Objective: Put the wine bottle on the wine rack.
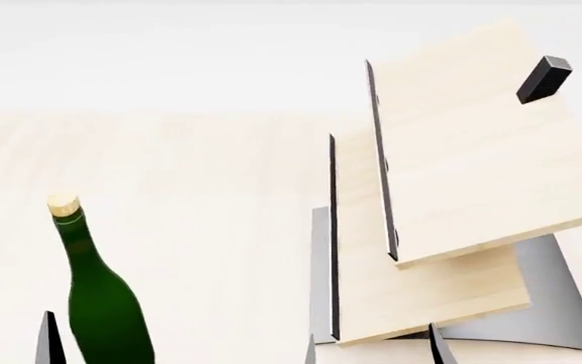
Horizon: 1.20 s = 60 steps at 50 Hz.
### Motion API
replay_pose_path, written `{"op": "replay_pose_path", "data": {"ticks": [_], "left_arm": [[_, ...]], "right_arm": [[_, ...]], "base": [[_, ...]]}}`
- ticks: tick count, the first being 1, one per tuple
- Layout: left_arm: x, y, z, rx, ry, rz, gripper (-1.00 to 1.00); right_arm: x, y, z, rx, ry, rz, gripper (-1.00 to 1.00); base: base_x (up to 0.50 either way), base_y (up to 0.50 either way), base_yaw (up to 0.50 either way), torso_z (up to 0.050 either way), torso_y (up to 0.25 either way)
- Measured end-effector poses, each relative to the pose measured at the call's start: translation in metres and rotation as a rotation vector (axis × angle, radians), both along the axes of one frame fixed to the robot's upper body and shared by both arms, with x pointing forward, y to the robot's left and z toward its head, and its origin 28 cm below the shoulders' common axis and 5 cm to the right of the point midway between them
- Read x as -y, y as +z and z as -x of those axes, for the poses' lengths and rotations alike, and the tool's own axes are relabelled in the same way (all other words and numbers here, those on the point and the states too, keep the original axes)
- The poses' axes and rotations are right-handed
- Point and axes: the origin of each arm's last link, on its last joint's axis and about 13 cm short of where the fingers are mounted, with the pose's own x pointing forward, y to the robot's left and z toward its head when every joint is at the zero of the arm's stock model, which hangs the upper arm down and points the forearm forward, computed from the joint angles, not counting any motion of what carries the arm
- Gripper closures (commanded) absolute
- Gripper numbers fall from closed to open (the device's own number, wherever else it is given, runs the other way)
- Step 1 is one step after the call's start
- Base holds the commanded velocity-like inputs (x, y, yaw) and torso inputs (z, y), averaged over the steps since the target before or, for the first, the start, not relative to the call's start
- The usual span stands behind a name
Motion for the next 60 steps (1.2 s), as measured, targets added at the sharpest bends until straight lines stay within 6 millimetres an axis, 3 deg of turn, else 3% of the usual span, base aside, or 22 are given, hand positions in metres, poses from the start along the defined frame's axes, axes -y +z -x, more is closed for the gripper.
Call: {"op": "replay_pose_path", "data": {"ticks": [36,50,60], "left_arm": [[0.000,0.000,0.000,-0.001,-0.001,-0.002,-1.00],[0.000,0.000,0.000,-0.001,-0.001,-0.004,-1.00],[0.001,0.000,0.001,-0.001,-0.003,-0.008,-1.00]], "right_arm": [[-0.004,-0.003,-0.001,-0.003,-0.003,0.013,-1.00],[-0.011,0.017,-0.009,0.045,-0.030,-0.012,-1.00],[-0.014,0.046,-0.034,0.033,-0.039,-0.035,-1.00]], "base": [[0.00,-0.05,0.00,0.000,0.000],[0.00,0.00,0.00,0.000,0.000],[0.00,0.00,0.00,0.000,0.000]]}}
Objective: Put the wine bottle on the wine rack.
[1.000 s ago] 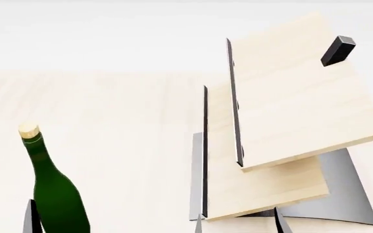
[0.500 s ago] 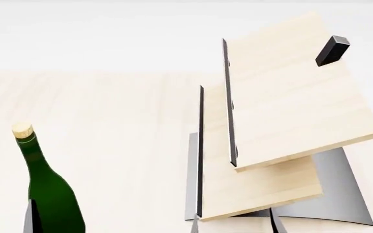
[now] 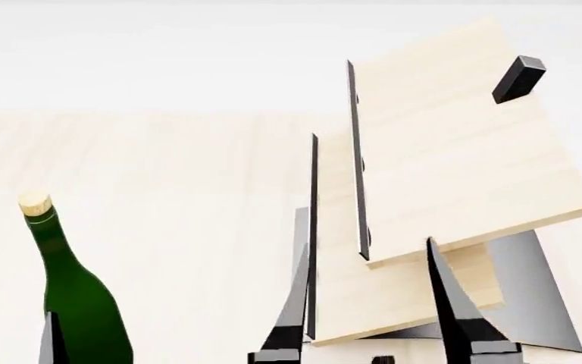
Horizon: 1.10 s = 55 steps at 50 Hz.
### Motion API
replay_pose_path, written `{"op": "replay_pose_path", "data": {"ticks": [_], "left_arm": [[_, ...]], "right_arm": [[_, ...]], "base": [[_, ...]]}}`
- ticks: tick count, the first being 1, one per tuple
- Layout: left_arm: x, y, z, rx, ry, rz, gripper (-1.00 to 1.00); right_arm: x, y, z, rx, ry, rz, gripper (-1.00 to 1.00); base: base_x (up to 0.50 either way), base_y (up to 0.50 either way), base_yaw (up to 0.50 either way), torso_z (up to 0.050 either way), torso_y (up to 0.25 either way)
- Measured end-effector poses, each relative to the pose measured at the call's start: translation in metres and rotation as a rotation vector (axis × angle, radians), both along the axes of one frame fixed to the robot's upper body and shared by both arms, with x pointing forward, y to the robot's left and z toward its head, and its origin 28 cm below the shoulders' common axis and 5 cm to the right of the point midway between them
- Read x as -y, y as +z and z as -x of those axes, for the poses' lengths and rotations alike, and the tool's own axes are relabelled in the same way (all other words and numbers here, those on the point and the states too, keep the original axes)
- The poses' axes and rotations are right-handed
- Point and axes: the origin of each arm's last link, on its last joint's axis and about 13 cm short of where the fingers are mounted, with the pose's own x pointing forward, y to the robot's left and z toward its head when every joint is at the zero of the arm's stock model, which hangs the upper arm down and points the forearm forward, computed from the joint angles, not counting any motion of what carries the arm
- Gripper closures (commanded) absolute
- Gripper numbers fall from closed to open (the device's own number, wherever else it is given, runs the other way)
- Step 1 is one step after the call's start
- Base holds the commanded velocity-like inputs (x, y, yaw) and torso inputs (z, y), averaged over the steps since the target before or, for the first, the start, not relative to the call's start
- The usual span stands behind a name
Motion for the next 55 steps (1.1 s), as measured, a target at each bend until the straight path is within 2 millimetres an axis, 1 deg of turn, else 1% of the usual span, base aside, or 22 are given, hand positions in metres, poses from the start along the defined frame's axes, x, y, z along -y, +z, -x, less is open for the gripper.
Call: {"op": "replay_pose_path", "data": {"ticks": [6,11,17,25,39,55], "left_arm": [[0.000,0.000,0.000,0.001,-0.001,-0.001,-1.00],[0.000,0.000,0.000,0.002,0.000,-0.002,-1.00],[0.000,0.001,0.000,0.002,0.001,-0.001,-1.00],[-0.001,0.001,0.000,0.002,0.002,0.000,-1.00],[0.000,0.001,-0.001,0.002,0.002,0.000,-1.00],[0.000,0.000,0.000,0.000,-0.002,0.001,-1.00]], "right_arm": [[0.000,0.020,-0.017,0.003,0.006,-0.032,-1.00],[-0.001,0.036,-0.030,0.018,0.026,-0.023,-1.00],[0.001,0.051,-0.042,-0.041,0.078,0.018,-1.00],[-0.001,0.067,-0.056,-0.113,0.200,0.110,-1.00],[-0.009,0.082,-0.077,-0.289,0.450,0.187,-1.00],[-0.020,0.098,-0.098,-0.520,0.745,0.142,-1.00]], "base": [[0.00,0.00,0.00,0.000,0.000],[0.00,0.00,0.00,0.000,0.000],[0.00,0.00,0.00,0.000,0.000],[0.00,0.00,0.00,0.000,0.000],[0.00,0.00,0.00,0.000,0.000],[0.00,0.00,0.00,0.000,0.000]]}}
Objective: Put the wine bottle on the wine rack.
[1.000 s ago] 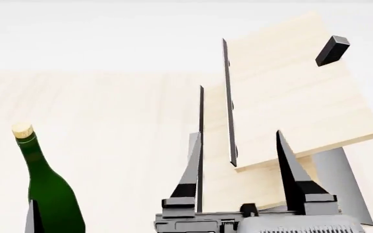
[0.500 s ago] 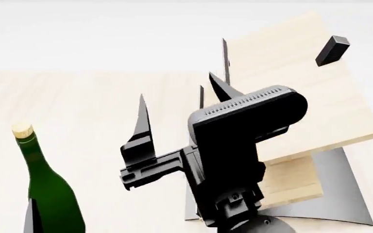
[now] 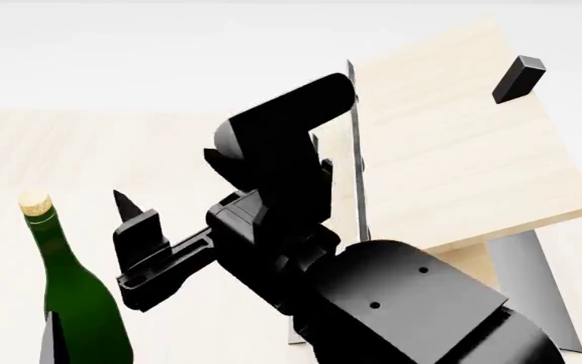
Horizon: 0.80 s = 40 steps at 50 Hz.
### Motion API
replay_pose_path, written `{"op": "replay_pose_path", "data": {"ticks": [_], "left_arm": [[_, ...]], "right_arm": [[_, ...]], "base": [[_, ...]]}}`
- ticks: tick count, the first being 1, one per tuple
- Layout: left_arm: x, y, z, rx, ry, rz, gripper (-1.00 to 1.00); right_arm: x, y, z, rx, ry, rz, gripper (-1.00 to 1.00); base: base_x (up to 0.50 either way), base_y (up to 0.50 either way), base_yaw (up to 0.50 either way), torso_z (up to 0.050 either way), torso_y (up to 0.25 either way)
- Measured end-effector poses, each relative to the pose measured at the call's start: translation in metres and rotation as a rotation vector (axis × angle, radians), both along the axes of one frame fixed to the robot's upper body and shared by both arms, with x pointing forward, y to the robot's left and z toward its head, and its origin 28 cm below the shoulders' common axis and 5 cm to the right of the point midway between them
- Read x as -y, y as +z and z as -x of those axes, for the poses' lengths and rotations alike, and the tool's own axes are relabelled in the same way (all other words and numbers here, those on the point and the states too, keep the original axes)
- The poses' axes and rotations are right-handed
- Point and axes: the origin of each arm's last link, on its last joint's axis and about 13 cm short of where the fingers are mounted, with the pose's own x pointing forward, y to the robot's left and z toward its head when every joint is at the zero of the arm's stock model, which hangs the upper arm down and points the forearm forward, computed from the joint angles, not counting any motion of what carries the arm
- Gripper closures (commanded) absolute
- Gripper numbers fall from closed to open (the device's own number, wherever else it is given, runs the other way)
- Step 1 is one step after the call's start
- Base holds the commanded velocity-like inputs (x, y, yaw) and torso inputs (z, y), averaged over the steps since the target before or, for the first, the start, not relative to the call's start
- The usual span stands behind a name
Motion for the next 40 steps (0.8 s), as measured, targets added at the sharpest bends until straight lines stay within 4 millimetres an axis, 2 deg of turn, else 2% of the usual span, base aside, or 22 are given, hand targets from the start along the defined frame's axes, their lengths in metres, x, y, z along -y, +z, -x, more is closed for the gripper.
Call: {"op": "replay_pose_path", "data": {"ticks": [16,40], "left_arm": [[0.001,0.001,0.001,0.000,-0.004,0.003,-1.00],[0.001,0.001,0.001,0.000,-0.009,0.006,-1.00]], "right_arm": [[-0.014,0.001,-0.010,-0.114,0.167,0.022,-1.00],[-0.040,-0.010,-0.028,-0.128,0.221,0.037,-1.00]], "base": [[0.00,0.00,0.00,0.000,0.000],[0.00,0.00,0.00,0.000,0.000]]}}
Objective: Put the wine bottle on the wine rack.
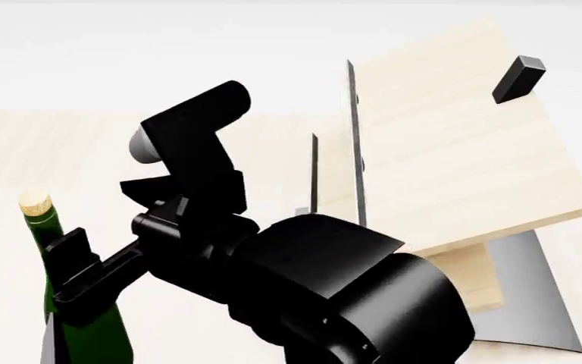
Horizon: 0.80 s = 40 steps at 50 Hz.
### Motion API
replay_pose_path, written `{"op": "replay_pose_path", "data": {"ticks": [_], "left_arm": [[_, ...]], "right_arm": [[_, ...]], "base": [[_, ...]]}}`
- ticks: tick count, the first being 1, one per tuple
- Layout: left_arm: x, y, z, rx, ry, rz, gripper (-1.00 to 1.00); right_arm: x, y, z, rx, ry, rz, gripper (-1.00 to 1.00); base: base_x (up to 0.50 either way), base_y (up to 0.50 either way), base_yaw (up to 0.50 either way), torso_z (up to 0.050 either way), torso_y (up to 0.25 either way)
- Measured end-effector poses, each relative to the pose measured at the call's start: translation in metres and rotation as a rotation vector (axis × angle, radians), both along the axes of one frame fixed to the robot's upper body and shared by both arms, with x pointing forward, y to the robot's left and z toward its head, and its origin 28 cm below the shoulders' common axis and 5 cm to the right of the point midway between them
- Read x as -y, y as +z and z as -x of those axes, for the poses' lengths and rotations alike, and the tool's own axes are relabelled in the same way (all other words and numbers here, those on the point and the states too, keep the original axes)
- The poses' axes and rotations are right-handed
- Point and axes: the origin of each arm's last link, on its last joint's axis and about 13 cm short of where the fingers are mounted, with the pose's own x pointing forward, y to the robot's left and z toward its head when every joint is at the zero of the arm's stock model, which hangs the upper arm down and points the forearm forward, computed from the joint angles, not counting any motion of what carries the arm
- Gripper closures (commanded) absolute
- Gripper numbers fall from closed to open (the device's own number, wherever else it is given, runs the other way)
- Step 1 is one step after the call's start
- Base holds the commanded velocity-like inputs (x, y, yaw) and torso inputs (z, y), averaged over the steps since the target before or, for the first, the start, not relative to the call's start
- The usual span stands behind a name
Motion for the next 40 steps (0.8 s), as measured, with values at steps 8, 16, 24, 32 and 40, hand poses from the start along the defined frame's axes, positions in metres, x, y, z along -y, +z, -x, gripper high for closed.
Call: {"op": "replay_pose_path", "data": {"ticks": [8,16,24,32,40], "left_arm": [[0.000,0.000,0.000,0.000,-0.002,0.000,-1.00],[0.000,0.000,0.000,0.000,-0.003,0.001,-1.00],[0.000,0.000,0.000,-0.001,-0.004,0.001,-1.00],[0.001,-0.001,0.000,-0.003,-0.006,0.001,-1.00],[0.001,-0.001,-0.001,-0.006,-0.009,0.001,-1.00]], "right_arm": [[-0.009,-0.005,-0.008,-0.004,0.003,-0.001,-1.00],[-0.017,-0.012,-0.014,-0.013,0.008,-0.001,-1.00],[-0.024,-0.020,-0.020,-0.023,0.014,-0.002,-1.00],[-0.031,-0.025,-0.023,-0.015,0.021,-0.007,-1.00],[-0.039,-0.030,-0.028,0.009,0.016,-0.030,-1.00]], "base": [[0.00,0.00,0.00,0.000,0.000],[0.00,0.00,0.00,0.000,0.000],[0.00,0.00,0.00,0.000,0.000],[0.00,0.00,0.00,0.000,0.000],[0.00,0.00,0.00,0.000,0.000]]}}
